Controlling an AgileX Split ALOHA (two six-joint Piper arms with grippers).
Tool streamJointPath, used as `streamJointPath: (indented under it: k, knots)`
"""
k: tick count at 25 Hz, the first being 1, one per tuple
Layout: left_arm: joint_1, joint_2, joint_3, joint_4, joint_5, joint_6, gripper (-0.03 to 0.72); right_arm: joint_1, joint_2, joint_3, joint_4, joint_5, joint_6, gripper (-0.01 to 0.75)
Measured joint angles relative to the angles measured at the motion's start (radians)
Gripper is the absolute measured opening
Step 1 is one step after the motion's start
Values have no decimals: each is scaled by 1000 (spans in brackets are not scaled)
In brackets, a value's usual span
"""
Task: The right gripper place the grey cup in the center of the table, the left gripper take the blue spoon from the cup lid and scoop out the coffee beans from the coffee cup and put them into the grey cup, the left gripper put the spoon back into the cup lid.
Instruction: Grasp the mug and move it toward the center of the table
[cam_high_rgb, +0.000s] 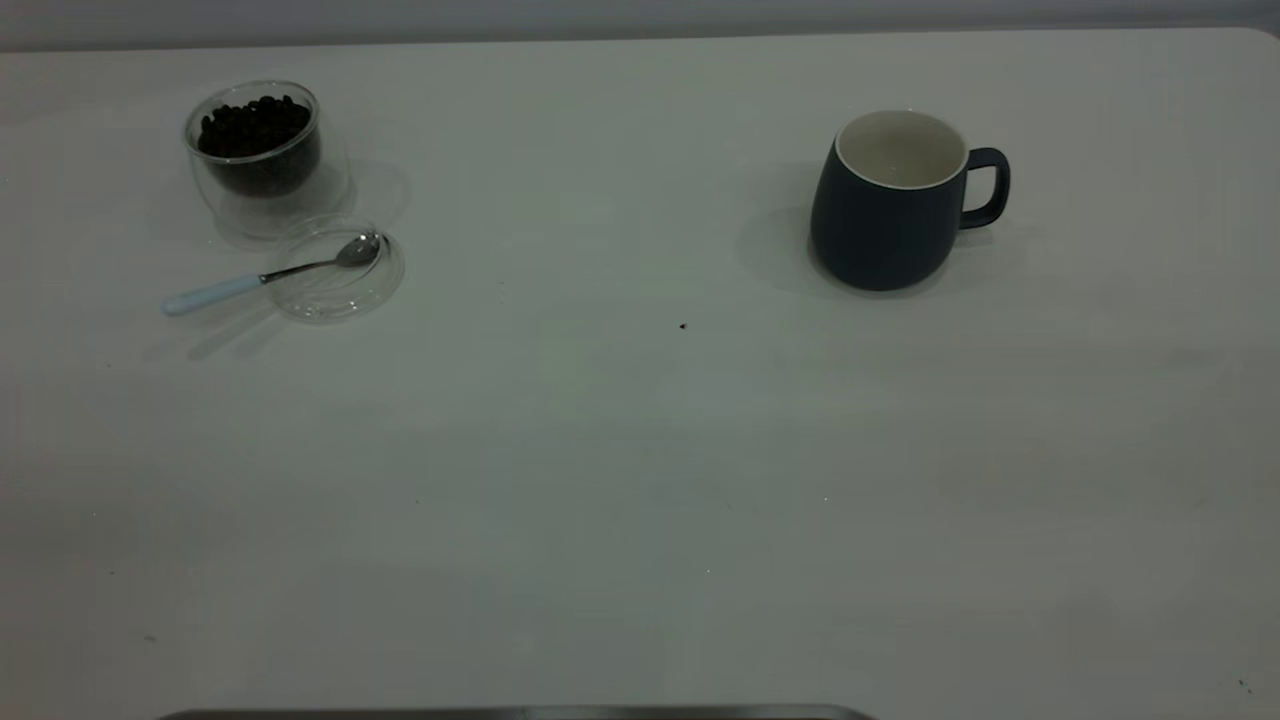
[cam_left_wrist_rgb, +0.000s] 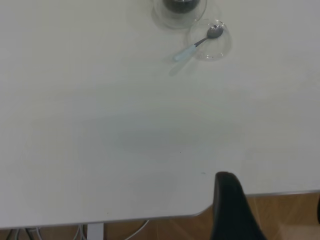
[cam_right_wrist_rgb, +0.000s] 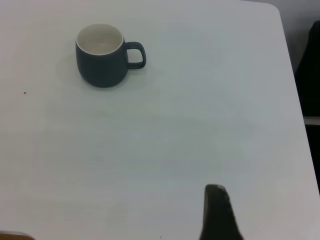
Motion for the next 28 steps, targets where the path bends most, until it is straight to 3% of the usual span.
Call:
streamJointPath:
  k: [28]
  knots:
    - [0,0,0,0,0,-2,475,0,4,-2,-13,-4,0,457]
